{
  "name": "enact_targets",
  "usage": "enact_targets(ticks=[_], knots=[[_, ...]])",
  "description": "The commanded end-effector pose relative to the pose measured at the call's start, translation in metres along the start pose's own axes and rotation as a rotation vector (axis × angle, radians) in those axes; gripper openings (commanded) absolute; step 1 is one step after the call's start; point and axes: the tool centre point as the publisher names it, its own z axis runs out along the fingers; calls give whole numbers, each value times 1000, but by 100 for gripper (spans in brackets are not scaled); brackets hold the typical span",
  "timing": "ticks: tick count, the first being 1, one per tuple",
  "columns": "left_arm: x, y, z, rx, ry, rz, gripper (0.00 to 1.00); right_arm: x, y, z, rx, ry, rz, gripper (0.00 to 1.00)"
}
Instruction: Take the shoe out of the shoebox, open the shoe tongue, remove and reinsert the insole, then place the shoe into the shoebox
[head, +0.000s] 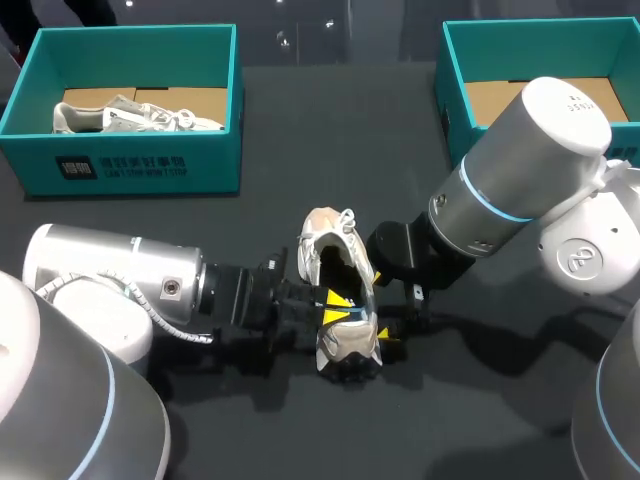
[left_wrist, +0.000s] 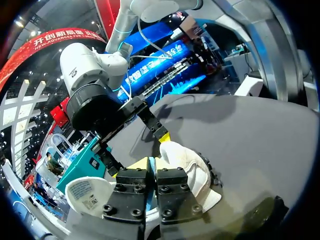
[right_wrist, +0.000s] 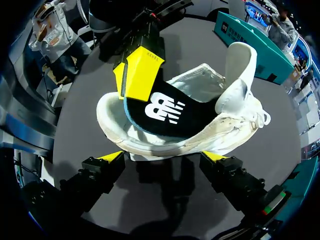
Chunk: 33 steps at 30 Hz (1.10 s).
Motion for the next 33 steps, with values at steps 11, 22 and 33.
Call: enact_targets(ticks=[11,22,33], knots=[[-6,8,8,-24,48,-63,16,1,0,0,0,-3,0,100],[-14,-8,-17,-55,122,-69,37,1,0,0,0,-3,0,100],[-14,-10,-41,-140,225,-73,36,0,-15,-21,-15,15,-13,100]])
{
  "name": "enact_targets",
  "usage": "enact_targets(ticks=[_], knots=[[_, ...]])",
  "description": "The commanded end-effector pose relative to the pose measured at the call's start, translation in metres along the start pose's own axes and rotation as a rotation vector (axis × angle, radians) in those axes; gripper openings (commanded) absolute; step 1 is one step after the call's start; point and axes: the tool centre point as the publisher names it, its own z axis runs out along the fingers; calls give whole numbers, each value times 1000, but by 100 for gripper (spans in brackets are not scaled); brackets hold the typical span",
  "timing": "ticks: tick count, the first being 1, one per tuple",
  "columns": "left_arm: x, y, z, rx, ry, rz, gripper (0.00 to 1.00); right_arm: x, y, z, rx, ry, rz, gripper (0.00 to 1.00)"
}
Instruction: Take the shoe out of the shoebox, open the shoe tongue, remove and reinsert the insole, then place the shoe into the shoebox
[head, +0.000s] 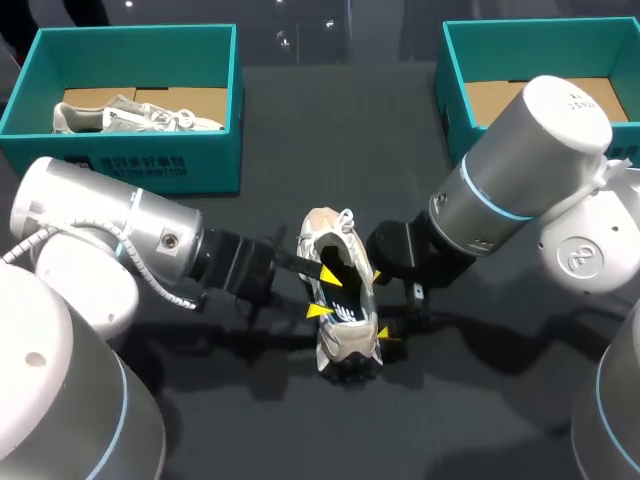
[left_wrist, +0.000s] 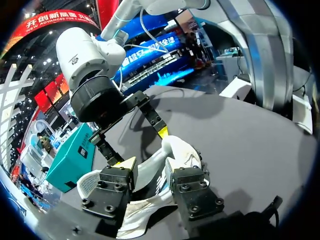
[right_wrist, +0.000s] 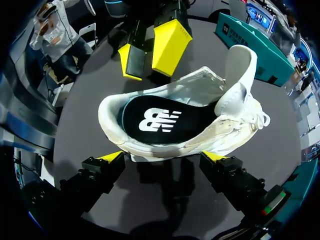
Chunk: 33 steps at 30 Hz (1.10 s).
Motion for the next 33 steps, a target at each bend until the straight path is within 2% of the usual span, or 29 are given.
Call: enact_targets(ticks=[1,7,12,14,15,17,21,25,33], knots=[[1,-5,-18,-32,55,-1,37,0,-20,-23,-1,-2,9,100],[1,-5,-35,-60,104,10,36,-2,-51,-48,21,-23,50,100],[0,-8,-49,-65,173,15,36,-3,-67,-61,39,-27,66,100],[-1,-9,-55,-70,203,21,32,-4,-73,-65,55,-26,77,100],[-2,-10,-58,-68,217,24,25,-5,-76,-66,65,-23,81,100],[-3,-11,-64,-83,249,47,19,-6,-81,-68,73,-4,83,100],[-7,-14,-78,-116,305,89,1,-6,-81,-68,73,-4,83,100],[-4,-13,-98,-166,435,110,0,-6,-81,-68,73,-4,83,100],[-4,-13,-98,-166,435,110,0,-6,-81,-68,73,-4,83,100]])
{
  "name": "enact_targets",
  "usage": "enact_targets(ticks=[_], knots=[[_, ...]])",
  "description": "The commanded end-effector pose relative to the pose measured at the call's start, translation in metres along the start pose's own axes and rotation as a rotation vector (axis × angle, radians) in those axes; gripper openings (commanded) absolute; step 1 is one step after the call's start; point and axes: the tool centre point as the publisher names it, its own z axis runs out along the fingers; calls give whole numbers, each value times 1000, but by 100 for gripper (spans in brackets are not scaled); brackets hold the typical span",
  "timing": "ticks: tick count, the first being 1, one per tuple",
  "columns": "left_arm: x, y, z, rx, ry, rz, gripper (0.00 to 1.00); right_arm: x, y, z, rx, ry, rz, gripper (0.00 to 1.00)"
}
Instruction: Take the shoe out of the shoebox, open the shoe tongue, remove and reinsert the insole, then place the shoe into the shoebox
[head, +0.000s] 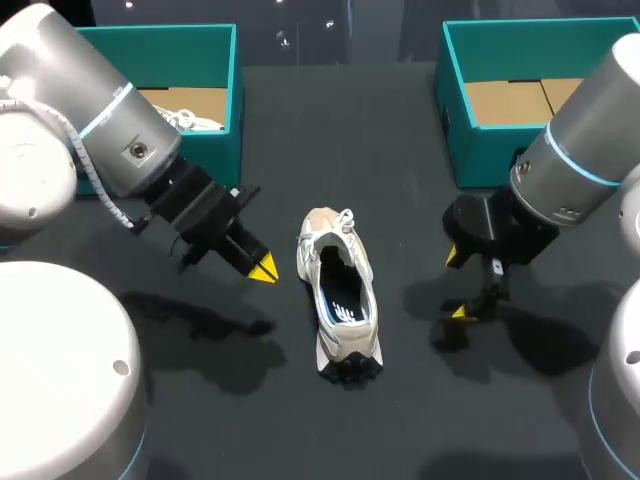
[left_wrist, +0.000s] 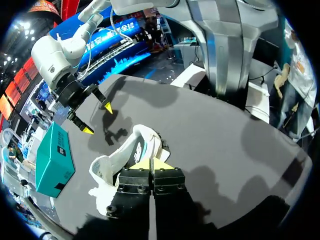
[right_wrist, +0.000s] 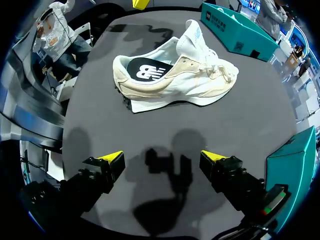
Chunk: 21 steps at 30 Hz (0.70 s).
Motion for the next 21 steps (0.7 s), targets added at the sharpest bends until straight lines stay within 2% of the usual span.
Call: enact_targets(ticks=[1,9,15,21], knots=[[-1,-1,-5,-2,40,0,0,1,0,0,1,-3,1,100],[0,1,-8,-5,54,16,0,1,0,0,1,-3,1,100],[-1,3,-6,-31,180,107,0,3,-32,-21,13,-14,45,100],[-22,-3,5,-115,288,225,0,2,-47,-28,8,-20,74,100]])
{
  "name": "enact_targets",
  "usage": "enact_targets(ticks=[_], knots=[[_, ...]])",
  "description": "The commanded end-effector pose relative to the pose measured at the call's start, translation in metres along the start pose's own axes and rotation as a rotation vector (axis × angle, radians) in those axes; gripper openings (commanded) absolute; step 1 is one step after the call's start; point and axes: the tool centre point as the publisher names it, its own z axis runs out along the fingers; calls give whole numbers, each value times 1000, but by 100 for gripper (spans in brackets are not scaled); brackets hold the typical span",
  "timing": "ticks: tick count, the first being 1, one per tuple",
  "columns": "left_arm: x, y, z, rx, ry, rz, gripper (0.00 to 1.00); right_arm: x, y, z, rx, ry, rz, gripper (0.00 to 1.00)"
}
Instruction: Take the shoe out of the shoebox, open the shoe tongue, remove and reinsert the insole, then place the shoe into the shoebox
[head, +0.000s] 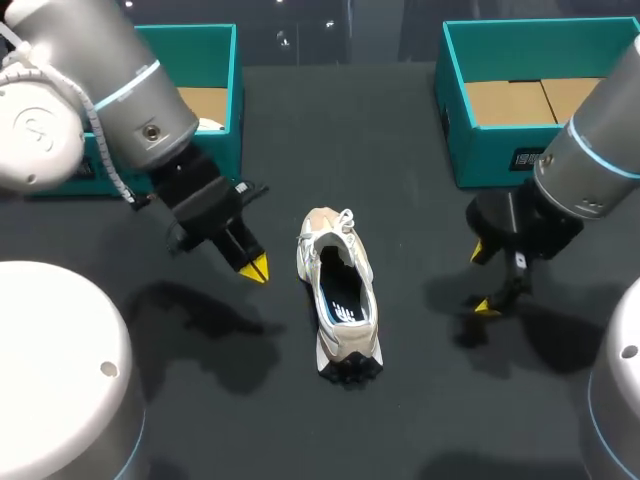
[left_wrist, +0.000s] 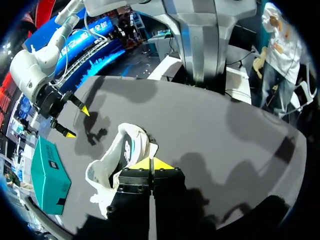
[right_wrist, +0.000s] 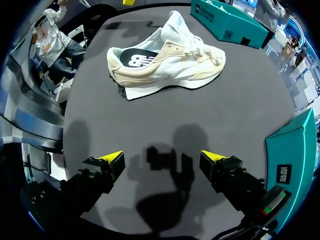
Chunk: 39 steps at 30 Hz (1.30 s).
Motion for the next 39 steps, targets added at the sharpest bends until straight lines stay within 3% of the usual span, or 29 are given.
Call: enact_targets(ticks=[1,7,15,22,24,32,34,39], knots=[[-31,-2,7,-56,142,49,0,9,-13,-11,-19,-14,1,100],[-55,-4,15,-117,233,232,0,9,-13,-11,-19,-14,1,100],[-56,-5,17,-115,255,293,0,9,-13,-11,-19,-14,1,100],[-61,-3,51,-226,385,428,0,9,-13,-11,-19,-14,1,100],[-61,1,61,-211,410,489,0,9,-13,-11,-19,-14,1,100],[-61,1,61,-211,410,489,0,9,-13,-11,-19,-14,1,100],[-62,4,73,-238,451,491,0,9,-13,-11,-19,-14,1,100],[-62,18,101,-204,479,492,0,9,-13,-11,-19,-14,1,100]])
